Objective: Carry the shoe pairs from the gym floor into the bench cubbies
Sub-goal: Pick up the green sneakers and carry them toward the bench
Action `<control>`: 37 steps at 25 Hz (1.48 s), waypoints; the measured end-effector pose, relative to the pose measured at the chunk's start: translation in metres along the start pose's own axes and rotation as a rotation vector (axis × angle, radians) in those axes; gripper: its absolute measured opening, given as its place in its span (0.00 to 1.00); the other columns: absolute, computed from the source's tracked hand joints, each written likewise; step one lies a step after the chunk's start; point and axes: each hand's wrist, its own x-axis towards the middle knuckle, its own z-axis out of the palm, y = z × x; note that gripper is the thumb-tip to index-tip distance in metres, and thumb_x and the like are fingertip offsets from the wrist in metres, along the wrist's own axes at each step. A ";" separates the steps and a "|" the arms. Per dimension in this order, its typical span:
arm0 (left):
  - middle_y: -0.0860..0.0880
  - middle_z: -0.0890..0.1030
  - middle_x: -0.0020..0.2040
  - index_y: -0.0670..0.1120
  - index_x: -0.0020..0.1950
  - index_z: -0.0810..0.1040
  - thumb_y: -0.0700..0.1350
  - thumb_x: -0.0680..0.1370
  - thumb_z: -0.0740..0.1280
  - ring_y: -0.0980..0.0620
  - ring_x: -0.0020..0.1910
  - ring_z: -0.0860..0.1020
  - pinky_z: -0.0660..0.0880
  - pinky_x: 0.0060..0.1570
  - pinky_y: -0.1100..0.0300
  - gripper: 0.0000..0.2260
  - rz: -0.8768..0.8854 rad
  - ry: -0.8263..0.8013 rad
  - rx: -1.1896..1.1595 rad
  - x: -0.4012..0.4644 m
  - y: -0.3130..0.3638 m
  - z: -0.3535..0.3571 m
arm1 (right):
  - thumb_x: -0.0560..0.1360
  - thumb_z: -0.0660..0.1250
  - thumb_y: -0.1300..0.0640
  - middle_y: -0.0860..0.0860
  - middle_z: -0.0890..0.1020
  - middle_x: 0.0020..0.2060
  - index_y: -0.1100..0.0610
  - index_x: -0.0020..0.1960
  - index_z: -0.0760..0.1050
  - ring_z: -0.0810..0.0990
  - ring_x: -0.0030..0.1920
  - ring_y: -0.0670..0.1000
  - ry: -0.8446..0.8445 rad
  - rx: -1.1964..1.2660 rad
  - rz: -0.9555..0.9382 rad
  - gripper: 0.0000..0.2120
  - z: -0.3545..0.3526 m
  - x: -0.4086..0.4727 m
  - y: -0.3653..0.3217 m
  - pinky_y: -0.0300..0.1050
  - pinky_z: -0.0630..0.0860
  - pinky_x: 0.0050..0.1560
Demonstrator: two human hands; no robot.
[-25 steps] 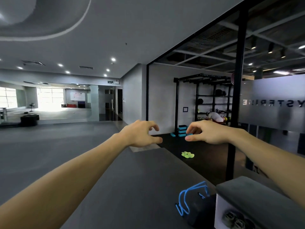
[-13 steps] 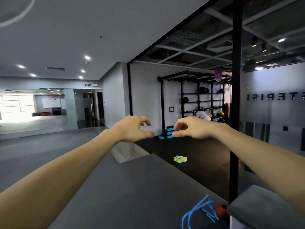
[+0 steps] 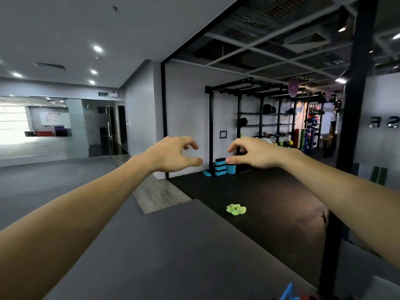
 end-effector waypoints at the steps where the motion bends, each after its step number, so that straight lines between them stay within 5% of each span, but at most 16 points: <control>1: 0.50 0.74 0.66 0.56 0.66 0.71 0.62 0.73 0.67 0.49 0.61 0.74 0.70 0.58 0.55 0.23 0.005 -0.002 0.007 0.029 -0.026 0.011 | 0.74 0.65 0.40 0.47 0.73 0.58 0.52 0.62 0.72 0.72 0.58 0.48 0.007 -0.007 -0.001 0.22 0.012 0.034 0.013 0.45 0.70 0.57; 10: 0.50 0.75 0.66 0.56 0.65 0.72 0.64 0.73 0.66 0.49 0.64 0.73 0.70 0.61 0.53 0.23 0.095 -0.051 -0.002 0.287 -0.195 0.072 | 0.71 0.65 0.36 0.47 0.74 0.60 0.49 0.62 0.72 0.73 0.60 0.49 0.049 0.000 0.116 0.25 0.072 0.298 0.120 0.48 0.72 0.59; 21: 0.50 0.74 0.66 0.54 0.67 0.71 0.61 0.75 0.66 0.50 0.61 0.73 0.69 0.57 0.57 0.23 0.174 -0.044 -0.041 0.603 -0.317 0.188 | 0.72 0.65 0.38 0.49 0.73 0.63 0.47 0.65 0.68 0.78 0.55 0.50 0.095 0.013 0.176 0.25 0.122 0.565 0.323 0.53 0.77 0.56; 29: 0.51 0.73 0.67 0.55 0.70 0.66 0.61 0.75 0.66 0.51 0.65 0.72 0.69 0.61 0.55 0.26 0.196 -0.068 -0.143 0.826 -0.404 0.289 | 0.72 0.67 0.40 0.47 0.69 0.62 0.49 0.65 0.70 0.68 0.64 0.49 0.156 -0.033 0.183 0.25 0.176 0.754 0.479 0.53 0.68 0.66; 37: 0.51 0.73 0.67 0.54 0.68 0.69 0.62 0.75 0.66 0.51 0.65 0.72 0.70 0.63 0.52 0.25 0.367 -0.106 -0.106 1.084 -0.485 0.386 | 0.74 0.67 0.45 0.47 0.71 0.57 0.51 0.60 0.73 0.70 0.58 0.47 0.171 -0.005 0.313 0.18 0.217 0.946 0.634 0.43 0.65 0.58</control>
